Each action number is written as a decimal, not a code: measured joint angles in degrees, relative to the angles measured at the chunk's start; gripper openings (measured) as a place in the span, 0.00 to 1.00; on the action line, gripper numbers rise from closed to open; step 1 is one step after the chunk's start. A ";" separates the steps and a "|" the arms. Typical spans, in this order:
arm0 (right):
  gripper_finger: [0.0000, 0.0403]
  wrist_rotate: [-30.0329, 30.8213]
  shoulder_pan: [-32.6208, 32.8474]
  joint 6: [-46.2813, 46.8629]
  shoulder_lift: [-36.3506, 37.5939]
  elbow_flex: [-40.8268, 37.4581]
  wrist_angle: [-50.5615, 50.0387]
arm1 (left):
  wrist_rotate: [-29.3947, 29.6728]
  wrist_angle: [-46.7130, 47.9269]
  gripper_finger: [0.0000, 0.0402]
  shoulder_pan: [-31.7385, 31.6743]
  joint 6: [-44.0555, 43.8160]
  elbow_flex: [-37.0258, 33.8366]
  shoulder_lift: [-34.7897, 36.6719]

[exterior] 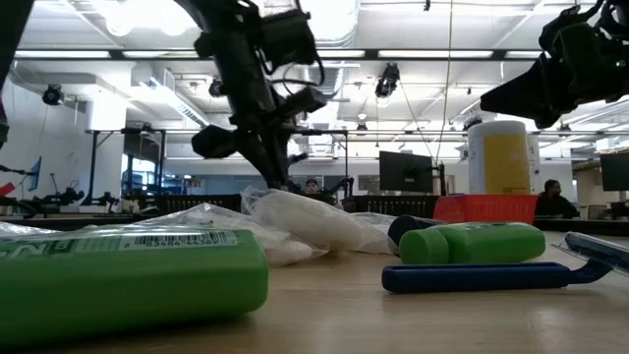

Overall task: Pick & Place Travel size toiletries
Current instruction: Put the right blue razor into the middle black bin

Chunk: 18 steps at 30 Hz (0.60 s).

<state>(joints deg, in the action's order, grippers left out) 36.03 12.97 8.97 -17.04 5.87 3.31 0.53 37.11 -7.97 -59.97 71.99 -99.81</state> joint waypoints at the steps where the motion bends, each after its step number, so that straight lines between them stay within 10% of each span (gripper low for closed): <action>1: 0.34 0.00 0.00 0.00 0.00 0.00 -0.06 | -0.45 1.19 0.09 0.00 0.01 1.15 -1.44; 18: 0.44 0.00 -0.01 -0.02 0.04 0.00 -0.04 | 1.25 11.18 0.09 -0.59 -1.72 12.69 -12.08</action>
<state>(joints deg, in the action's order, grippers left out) 36.03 12.97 8.95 -16.99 5.87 3.27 1.78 48.29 -8.56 -61.69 84.67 -111.89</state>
